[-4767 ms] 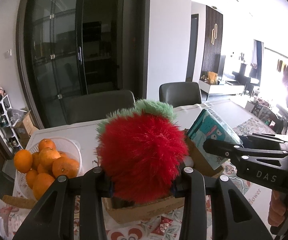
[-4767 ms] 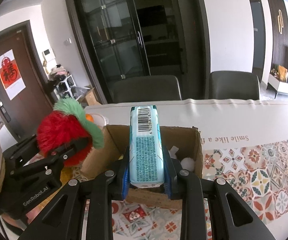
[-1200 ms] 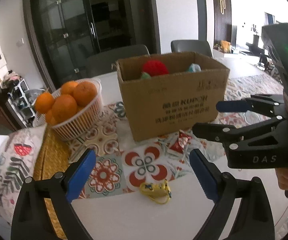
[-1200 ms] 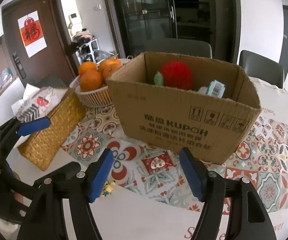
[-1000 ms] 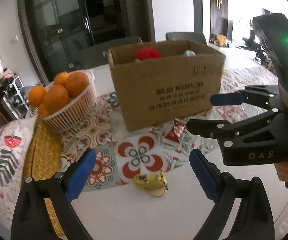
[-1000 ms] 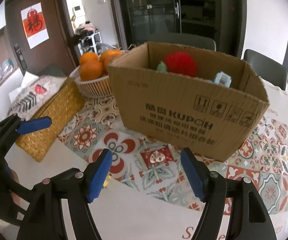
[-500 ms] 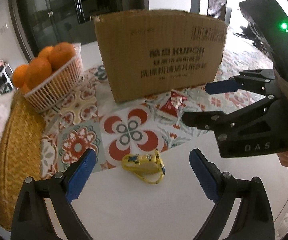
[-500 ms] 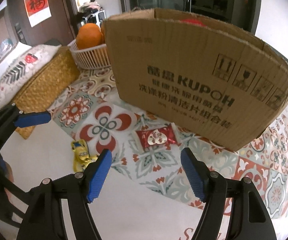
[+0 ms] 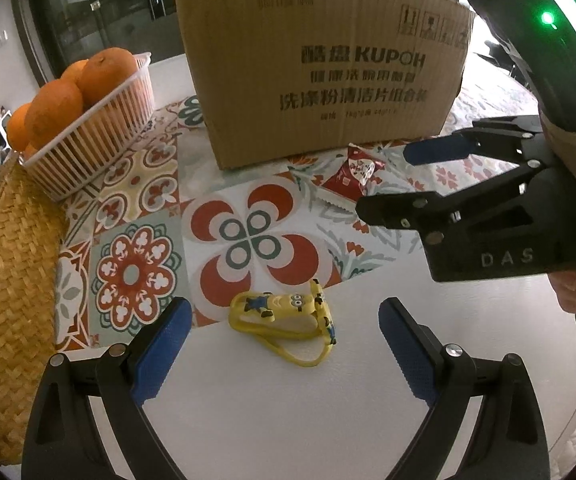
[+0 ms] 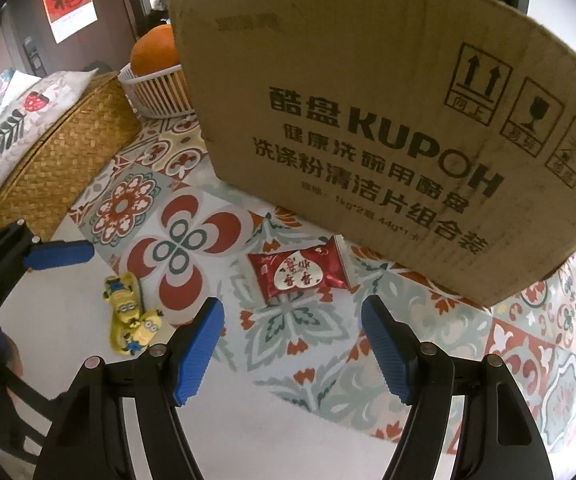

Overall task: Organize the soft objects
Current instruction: 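Move the left tool to the yellow Minion toy while the right tool reaches the red snack packet, then close the left tool on the Minion toy while the right tool grasps the red packet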

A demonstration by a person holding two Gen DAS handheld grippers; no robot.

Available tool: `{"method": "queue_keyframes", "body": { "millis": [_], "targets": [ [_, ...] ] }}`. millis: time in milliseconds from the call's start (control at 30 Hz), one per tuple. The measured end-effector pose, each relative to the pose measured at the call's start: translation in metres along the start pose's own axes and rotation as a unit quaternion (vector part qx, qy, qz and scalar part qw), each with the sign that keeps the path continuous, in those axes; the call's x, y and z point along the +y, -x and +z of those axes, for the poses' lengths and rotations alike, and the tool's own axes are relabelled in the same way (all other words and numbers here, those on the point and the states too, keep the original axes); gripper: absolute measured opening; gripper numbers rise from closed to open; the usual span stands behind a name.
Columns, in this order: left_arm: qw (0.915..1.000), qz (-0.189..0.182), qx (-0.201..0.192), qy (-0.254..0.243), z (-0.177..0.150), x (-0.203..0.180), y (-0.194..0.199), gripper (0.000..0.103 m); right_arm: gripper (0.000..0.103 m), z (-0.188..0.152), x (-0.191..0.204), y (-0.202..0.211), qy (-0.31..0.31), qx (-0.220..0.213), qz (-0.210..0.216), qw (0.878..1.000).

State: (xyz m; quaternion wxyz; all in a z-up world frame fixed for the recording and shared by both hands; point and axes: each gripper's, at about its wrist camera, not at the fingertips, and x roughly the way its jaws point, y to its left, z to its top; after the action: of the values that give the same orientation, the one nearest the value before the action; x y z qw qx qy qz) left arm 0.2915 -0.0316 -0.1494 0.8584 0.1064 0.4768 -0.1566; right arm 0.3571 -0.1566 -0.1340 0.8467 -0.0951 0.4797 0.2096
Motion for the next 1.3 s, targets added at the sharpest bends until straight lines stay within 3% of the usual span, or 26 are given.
{"method": "queue_keyframes", "body": {
  "millis": [233, 667, 967, 1300],
  "targets": [
    [0.9999, 0.004, 0.008, 0.004, 0.0, 0.001, -0.008, 0.095, 0.072, 0.004, -0.004, -0.014, 0.002, 0.003, 0.006, 1.0],
    [0.9995, -0.008, 0.013, 0.027, 0.0, 0.007, -0.017, 0.057, 0.072, 0.011, -0.003, -0.033, 0.021, -0.007, -0.001, 1.0],
    [0.9984, -0.017, 0.002, 0.055, -0.003, 0.01, -0.015, 0.056, 0.058, 0.01, -0.001, -0.033, 0.014, -0.024, -0.014, 1.0],
    [0.9956, -0.015, -0.009, 0.092, -0.002, 0.018, -0.014, 0.056, 0.056, 0.003, 0.0, -0.027, 0.004, -0.031, -0.022, 0.999]
  ]
}}
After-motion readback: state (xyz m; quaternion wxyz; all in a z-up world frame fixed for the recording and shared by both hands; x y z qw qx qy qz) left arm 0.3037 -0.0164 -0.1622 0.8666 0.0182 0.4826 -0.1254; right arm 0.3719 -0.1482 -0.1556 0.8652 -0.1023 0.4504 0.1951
